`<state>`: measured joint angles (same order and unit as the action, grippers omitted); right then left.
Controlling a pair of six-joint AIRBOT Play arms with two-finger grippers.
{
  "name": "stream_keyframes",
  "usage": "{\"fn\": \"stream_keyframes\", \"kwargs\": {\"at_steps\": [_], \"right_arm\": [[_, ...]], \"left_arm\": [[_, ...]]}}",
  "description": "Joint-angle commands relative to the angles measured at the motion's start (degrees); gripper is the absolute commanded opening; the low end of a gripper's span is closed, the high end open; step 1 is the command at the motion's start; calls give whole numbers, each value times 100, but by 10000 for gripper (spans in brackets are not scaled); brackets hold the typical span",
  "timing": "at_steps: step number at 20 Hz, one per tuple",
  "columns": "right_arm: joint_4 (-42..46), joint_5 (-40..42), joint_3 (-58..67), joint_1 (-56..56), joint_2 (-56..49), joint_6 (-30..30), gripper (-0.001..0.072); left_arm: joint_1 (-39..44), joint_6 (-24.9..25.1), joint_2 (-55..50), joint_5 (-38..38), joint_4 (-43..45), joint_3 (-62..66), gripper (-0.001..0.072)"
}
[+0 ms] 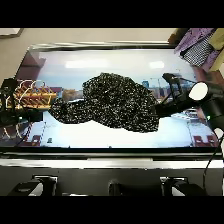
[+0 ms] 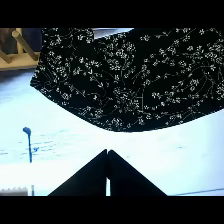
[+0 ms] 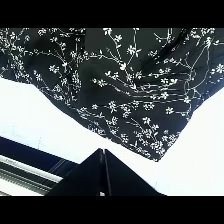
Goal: Fold the clothes and pants, and hang the long-sleeved shirts on hangers.
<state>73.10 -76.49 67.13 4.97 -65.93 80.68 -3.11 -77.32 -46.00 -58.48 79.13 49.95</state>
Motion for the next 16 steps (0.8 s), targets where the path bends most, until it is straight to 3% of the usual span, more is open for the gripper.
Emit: {"fn": "stream_keyframes", "kwargs": {"at_steps": [1, 8, 9, 10, 11, 13, 16], "right_arm": [[-2, -2, 0, 4, 4, 11, 41], [-2, 0, 0, 4, 4, 13, 41], [-2, 0, 0, 4, 4, 11, 41], [-2, -2, -2, 4, 4, 11, 41], [-2, 0, 0, 4, 4, 11, 41], [-2, 0, 0, 4, 4, 11, 41], [-2, 0, -2, 4, 4, 11, 41]], "left_arm": [[-7, 0, 4, 2, 0, -2, 32], [-7, 2, 0, 33, 7, -2, 41], [-11, -173, -22, 107, 0, -11, 186], [-11, -673, -63, 48, -2, -17, 553], [-15, -1110, -136, 50, 2, -70, 720], [-13, -1464, -468, 31, -186, -284, 720], [7, -1419, -1274, 234, -1294, -691, 720]]}}
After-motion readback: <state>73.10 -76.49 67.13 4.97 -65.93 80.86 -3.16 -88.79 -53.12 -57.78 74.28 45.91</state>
